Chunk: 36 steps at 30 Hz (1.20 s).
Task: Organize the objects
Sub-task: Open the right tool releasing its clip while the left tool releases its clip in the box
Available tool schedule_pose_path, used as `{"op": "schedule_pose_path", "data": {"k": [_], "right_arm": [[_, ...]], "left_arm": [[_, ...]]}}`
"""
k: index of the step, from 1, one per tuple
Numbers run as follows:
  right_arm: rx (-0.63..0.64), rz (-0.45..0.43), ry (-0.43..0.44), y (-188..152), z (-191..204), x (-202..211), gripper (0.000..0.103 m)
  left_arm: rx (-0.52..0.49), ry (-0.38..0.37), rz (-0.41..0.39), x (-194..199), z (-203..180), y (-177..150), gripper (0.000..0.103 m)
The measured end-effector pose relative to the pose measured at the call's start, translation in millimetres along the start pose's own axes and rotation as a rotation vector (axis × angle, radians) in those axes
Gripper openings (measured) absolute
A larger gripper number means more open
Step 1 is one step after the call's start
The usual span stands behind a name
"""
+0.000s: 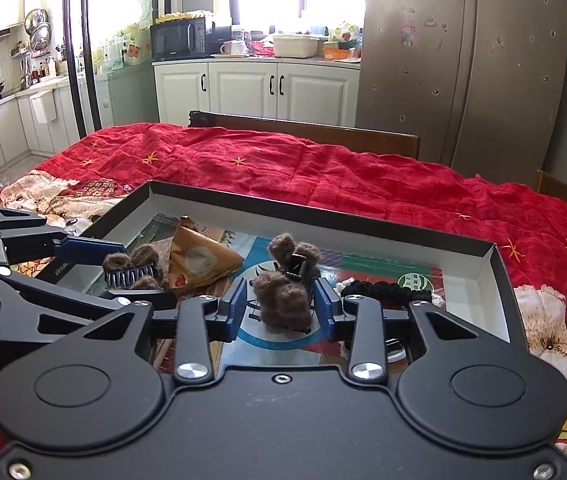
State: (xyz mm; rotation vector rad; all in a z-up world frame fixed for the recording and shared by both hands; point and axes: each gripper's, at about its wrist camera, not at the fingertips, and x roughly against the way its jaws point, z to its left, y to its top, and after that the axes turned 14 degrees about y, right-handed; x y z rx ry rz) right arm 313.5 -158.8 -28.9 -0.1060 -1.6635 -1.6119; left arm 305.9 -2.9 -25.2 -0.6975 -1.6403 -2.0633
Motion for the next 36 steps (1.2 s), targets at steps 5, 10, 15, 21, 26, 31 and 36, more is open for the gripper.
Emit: {"op": "schedule_pose_path", "data": {"k": [5, 10, 15, 21, 26, 31, 36], "right_arm": [[0.002, -0.006, 0.002, 1.3, 0.9, 5.1, 0.035], [0.003, -0.013, 0.004, 2.3, 1.7, 11.2, 0.035], [0.004, -0.022, 0.008, 2.7, 3.2, 20.8, 0.035], [0.009, -0.034, 0.01, 1.1, 5.7, 36.9, 0.035], [0.013, -0.047, 0.015, -0.6, 8.4, 55.0, 0.035], [0.018, -0.059, 0.018, -4.4, 12.4, 76.5, 0.035], [0.024, -0.065, 0.031, -10.0, 19.3, 101.0, 0.035]], "left_arm": [[0.006, 0.004, -0.007, 4.6, 0.6, 1.4, 0.071], [0.004, 0.012, -0.018, 10.7, 0.1, 3.0, 0.073], [0.007, 0.014, -0.029, 18.8, -0.5, 4.7, 0.074], [0.003, 0.012, -0.047, 33.6, -0.7, 4.0, 0.076], [-0.005, 0.006, -0.065, 48.9, 0.1, 2.6, 0.076], [-0.001, -0.002, -0.078, 65.9, 3.5, 0.7, 0.076], [0.002, -0.02, -0.089, 83.7, 7.1, -3.4, 0.076]]}}
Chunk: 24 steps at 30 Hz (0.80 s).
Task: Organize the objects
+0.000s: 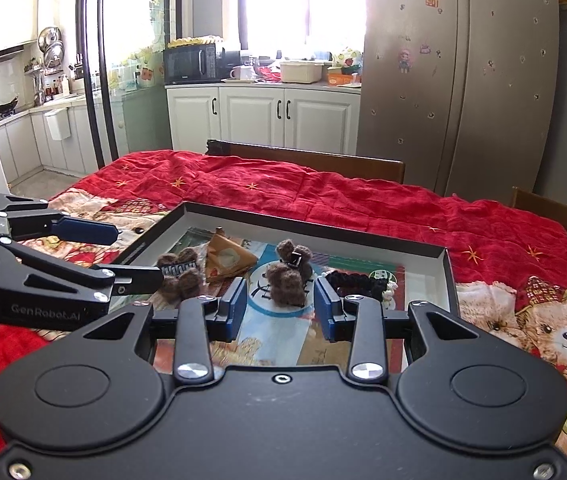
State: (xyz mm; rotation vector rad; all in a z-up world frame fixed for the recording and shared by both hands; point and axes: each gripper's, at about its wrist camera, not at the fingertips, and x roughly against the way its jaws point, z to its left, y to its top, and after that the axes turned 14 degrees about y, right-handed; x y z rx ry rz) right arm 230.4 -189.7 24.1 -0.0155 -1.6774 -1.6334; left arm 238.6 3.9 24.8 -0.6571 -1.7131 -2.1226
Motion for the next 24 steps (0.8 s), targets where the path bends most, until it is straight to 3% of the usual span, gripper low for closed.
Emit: {"op": "schedule_pose_path", "data": {"k": [11, 24], "right_arm": [[0.029, 0.007, 0.026, -16.2, 25.9, 64.0, 0.035], [-0.037, 0.061, 0.053, -69.0, 49.8, 112.2, 0.035]], "left_arm": [[-0.017, -0.036, -0.009, 41.9, 2.3, -17.3, 0.076], [-0.013, -0.097, 0.037, 62.2, -2.7, -63.6, 0.076]]}}
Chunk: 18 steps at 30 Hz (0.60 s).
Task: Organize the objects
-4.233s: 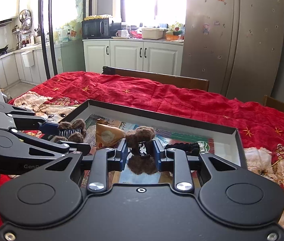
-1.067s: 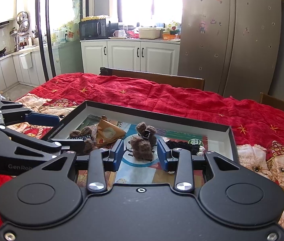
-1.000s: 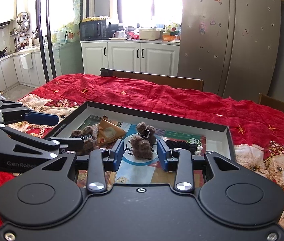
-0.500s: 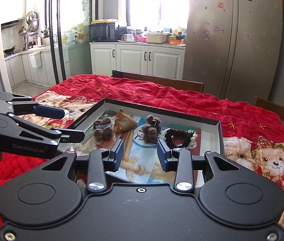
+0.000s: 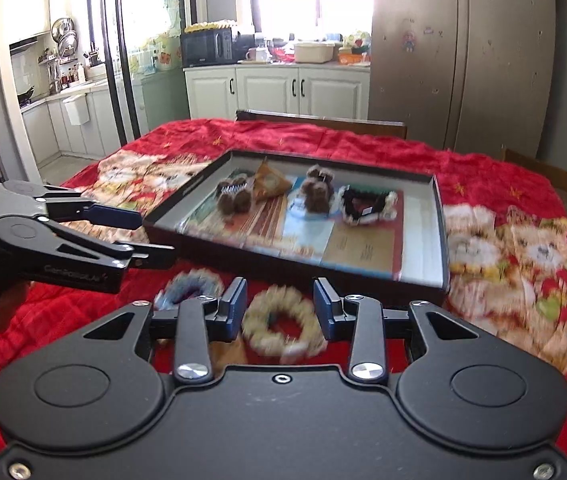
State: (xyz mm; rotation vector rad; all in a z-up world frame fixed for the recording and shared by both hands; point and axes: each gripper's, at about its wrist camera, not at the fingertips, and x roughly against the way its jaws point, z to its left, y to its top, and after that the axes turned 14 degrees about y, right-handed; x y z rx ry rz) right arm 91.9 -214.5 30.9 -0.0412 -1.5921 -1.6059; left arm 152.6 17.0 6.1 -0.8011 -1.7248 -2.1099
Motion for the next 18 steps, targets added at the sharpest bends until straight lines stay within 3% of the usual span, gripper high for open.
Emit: {"op": "schedule_pose_path", "data": {"k": [8, 18], "right_arm": [[0.009, 0.02, 0.016, -36.9, 18.2, 5.8, 0.035], [-0.012, 0.045, 0.04, -63.5, 21.6, -7.8, 0.034]], "left_arm": [[0.015, -0.028, 0.048, -12.0, -3.8, -23.4, 0.076], [0.065, -0.034, 0.07, -23.6, 3.6, -29.4, 0.068]]}}
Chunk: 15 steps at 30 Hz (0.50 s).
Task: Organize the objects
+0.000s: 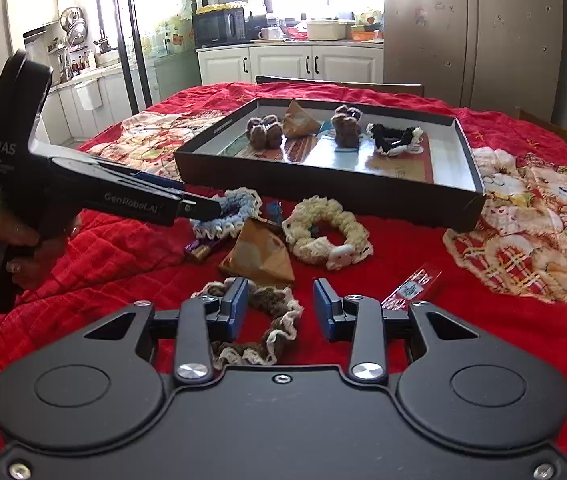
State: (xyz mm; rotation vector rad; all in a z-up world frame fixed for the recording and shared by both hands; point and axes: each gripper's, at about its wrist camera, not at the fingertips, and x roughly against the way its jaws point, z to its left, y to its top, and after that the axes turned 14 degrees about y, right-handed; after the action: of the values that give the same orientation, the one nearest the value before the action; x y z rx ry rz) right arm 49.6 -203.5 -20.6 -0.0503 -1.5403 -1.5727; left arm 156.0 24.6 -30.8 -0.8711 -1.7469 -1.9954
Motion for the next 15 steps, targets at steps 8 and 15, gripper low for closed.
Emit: {"op": "schedule_pose_path", "data": {"k": [8, 15], "right_arm": [[0.012, 0.025, 0.01, -4.1, 1.4, -9.4, 0.031], [-0.002, 0.045, 0.007, -7.7, -1.9, -14.2, 0.026]], "left_arm": [[-0.001, 0.011, 0.027, -9.0, 0.7, -4.0, 0.057], [-0.05, 0.036, 0.007, -9.3, -11.1, -7.8, 0.042]]}}
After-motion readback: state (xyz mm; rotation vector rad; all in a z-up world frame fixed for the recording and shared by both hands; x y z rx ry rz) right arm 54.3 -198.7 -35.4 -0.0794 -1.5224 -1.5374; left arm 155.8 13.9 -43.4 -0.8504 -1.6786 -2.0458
